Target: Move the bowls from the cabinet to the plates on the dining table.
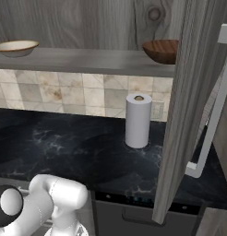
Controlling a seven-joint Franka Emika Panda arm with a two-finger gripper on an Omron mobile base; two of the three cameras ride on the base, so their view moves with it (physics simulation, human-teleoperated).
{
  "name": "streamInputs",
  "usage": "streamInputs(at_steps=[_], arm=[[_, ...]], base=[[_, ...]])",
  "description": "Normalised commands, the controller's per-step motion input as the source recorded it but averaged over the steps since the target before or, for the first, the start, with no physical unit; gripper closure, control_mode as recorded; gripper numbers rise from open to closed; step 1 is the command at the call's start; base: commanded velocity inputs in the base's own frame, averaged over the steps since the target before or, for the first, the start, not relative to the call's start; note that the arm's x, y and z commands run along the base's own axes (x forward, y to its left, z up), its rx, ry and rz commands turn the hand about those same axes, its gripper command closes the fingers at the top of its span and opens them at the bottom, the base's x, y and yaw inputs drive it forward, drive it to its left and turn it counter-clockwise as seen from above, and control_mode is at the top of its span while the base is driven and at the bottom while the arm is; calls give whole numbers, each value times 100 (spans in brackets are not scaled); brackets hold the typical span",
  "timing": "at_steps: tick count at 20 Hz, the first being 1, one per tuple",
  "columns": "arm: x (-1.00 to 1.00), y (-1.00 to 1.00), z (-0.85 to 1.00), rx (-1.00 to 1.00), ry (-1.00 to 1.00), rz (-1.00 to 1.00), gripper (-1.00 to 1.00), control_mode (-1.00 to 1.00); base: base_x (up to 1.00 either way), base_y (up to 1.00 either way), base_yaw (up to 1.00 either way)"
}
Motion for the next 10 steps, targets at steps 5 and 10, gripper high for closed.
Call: streamInputs(at_steps=[5, 10], arm=[[-84, 44, -15, 19, -18, 0, 100, -100], [-100, -6, 33, 13, -16, -4, -100, -100]], base=[[0, 0, 0], [0, 0, 0]])
